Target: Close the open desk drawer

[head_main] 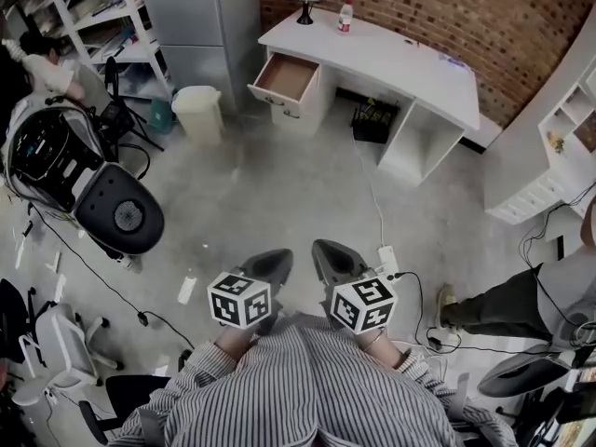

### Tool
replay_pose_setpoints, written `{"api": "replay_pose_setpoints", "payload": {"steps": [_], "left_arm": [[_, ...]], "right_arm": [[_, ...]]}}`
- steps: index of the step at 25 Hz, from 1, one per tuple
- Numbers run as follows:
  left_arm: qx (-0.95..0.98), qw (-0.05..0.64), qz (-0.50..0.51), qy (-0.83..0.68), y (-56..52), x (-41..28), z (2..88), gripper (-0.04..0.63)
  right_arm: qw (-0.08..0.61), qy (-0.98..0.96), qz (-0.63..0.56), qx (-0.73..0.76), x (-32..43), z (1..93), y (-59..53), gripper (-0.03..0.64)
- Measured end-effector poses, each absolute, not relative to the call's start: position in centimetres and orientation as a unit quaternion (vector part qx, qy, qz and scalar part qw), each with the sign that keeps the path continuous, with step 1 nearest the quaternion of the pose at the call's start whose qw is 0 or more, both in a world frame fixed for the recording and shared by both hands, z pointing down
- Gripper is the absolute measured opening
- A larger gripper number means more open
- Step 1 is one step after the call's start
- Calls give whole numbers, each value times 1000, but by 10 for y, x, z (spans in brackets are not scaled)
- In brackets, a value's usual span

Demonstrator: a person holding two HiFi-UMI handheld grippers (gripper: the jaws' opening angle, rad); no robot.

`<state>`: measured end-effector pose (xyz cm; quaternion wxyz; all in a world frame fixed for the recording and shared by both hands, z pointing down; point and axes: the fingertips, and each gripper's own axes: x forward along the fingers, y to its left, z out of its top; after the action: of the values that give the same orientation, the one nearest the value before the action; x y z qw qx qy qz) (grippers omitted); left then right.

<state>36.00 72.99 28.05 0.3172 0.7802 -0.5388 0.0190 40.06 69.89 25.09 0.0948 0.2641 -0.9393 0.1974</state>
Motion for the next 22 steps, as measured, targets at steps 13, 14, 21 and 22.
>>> {"api": "replay_pose_setpoints", "payload": {"steps": [13, 14, 21, 22], "left_arm": [[764, 331, 8, -553, 743, 366, 294, 12], [763, 331, 9, -555, 739, 364, 295, 12], [766, 325, 13, -554, 684, 320, 299, 12], [767, 323, 13, -554, 673, 310, 299, 12]], "right_arm": [[88, -935, 220, 264, 413, 259, 701, 15], [89, -935, 221, 264, 410, 260, 697, 15], [91, -935, 220, 263, 368, 268, 645, 16], [90, -935, 218, 264, 358, 268, 634, 15]]}}
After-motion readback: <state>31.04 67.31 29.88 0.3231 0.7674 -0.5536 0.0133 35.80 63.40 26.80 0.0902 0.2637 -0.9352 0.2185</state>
